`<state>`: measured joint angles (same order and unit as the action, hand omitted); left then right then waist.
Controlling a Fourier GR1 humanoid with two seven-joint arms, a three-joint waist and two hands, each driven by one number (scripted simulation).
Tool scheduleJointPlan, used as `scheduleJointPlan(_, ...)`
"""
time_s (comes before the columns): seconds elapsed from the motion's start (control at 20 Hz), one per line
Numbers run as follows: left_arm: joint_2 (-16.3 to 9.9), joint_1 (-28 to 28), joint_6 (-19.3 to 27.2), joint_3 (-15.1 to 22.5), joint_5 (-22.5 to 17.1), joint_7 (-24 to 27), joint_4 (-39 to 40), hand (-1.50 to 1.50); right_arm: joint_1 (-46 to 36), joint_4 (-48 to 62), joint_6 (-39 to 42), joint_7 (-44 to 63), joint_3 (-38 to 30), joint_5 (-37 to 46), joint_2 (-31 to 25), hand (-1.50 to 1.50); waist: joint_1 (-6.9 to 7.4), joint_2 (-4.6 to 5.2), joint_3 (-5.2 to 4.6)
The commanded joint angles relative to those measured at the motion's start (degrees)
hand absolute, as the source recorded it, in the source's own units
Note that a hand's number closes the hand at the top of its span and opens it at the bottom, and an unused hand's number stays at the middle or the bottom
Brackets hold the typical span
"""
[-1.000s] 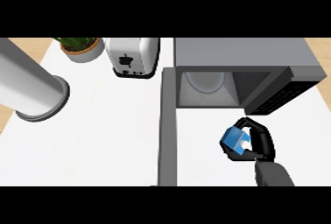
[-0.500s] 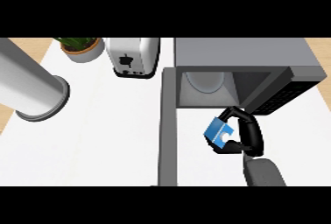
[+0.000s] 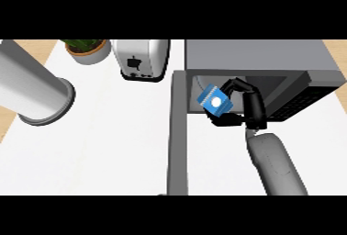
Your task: Pick up the milk, place it into the microwave and close the microwave
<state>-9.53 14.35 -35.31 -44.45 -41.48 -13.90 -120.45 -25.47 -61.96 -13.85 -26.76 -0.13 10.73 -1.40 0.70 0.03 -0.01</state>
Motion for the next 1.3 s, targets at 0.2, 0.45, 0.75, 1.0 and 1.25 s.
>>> scheduleJointPlan(0.2, 0.1, -1.8, -2.4, 1.1, 2.2, 1.7, 3.7, -1.50, -14.3, 14.0, -8.5, 6.1, 0.1, 8.7, -0.7, 1.50, 1.03, 0.42, -0.06)
scheduleJointPlan(0.45, -3.6, -4.7, -0.4, 0.7, 1.4, 0.0, 4.8, -1.50, -16.7, 20.7, -12.1, 2.9, -2.5, 9.8, -2.4, 1.50, 1.91, 1.00, 0.00)
scheduleJointPlan(0.75, -1.8, -4.8, -1.8, 2.0, 2.4, 1.1, 5.0, -1.50, -18.3, 22.9, -15.3, 1.8, -5.0, 9.7, -3.7, 1.50, 3.71, 1.61, 0.03)
scheduleJointPlan(1.0, -0.4, -5.0, -2.2, 3.2, 3.9, 1.8, 5.0, -1.50, -18.4, 23.5, -21.5, 0.4, -7.0, 11.8, -6.2, 1.50, 4.06, 1.73, -0.02)
scheduleJointPlan(1.25, -1.2, -7.2, -1.7, 4.1, 4.4, 1.5, 6.6, -1.50, -18.5, 25.0, -26.4, -3.2, -6.6, 15.2, -7.1, 1.50, 5.04, 2.26, -0.04)
